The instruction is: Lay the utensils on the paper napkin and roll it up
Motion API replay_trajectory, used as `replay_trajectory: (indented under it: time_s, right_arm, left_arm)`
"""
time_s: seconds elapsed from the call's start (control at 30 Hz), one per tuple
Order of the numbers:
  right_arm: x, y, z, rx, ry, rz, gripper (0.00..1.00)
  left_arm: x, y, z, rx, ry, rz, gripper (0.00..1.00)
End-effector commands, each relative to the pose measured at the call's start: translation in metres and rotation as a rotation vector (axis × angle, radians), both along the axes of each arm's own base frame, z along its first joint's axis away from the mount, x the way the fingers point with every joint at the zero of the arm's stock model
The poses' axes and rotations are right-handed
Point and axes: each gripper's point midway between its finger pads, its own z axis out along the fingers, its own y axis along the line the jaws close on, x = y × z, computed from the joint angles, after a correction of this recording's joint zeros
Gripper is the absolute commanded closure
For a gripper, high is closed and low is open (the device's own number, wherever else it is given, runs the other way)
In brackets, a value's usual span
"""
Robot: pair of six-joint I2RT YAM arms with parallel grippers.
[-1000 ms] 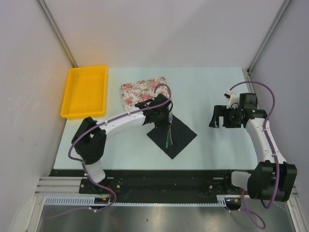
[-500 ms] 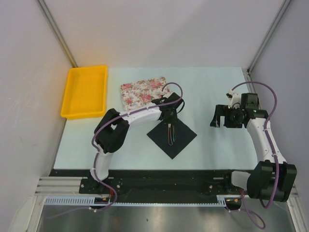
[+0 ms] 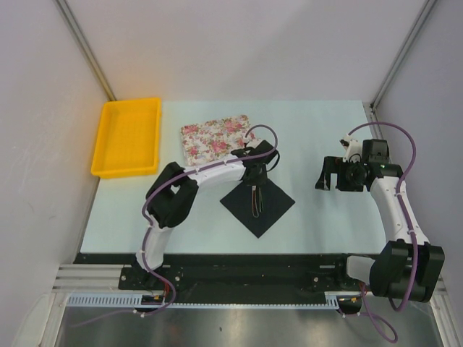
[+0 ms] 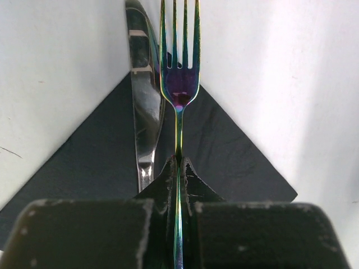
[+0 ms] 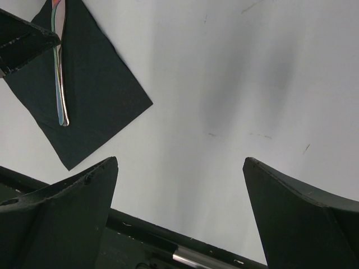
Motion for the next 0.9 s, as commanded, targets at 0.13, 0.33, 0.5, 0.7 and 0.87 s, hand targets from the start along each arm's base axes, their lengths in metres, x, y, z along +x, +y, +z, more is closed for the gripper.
replay_trajectory:
  time_s: [0.13,0.33,0.5,0.7,0.87]
  right_arm:
    - [0.004,0.0,0.012,0.008,-0.04,0.001,0.0]
    - [0.005,0.0,0.011,0.008,-0.039,0.001,0.0]
    - [0.006,0.001,0.011,0.013,-0.036,0.004,0.0]
    - [0.006,0.0,0.01,0.012,-0.035,0.003,0.0]
    - [0.006,0.0,0.01,0.011,-0.035,0.004,0.0]
  left_arm:
    - [-0.006,-0.01,-0.004,0.029,-0.025,-0.033,0.97]
    - [-0.005,-0.004,-0.01,0.058,-0.02,-0.009,0.97]
    - [-0.006,-0.004,-0.013,0.062,-0.015,-0.01,0.93]
    - [-0.006,-0.006,-0.015,0.062,-0.008,-0.019,0.84]
    - [-0.004,-0.008,0.0,0.054,-0.02,-0.025,0.77]
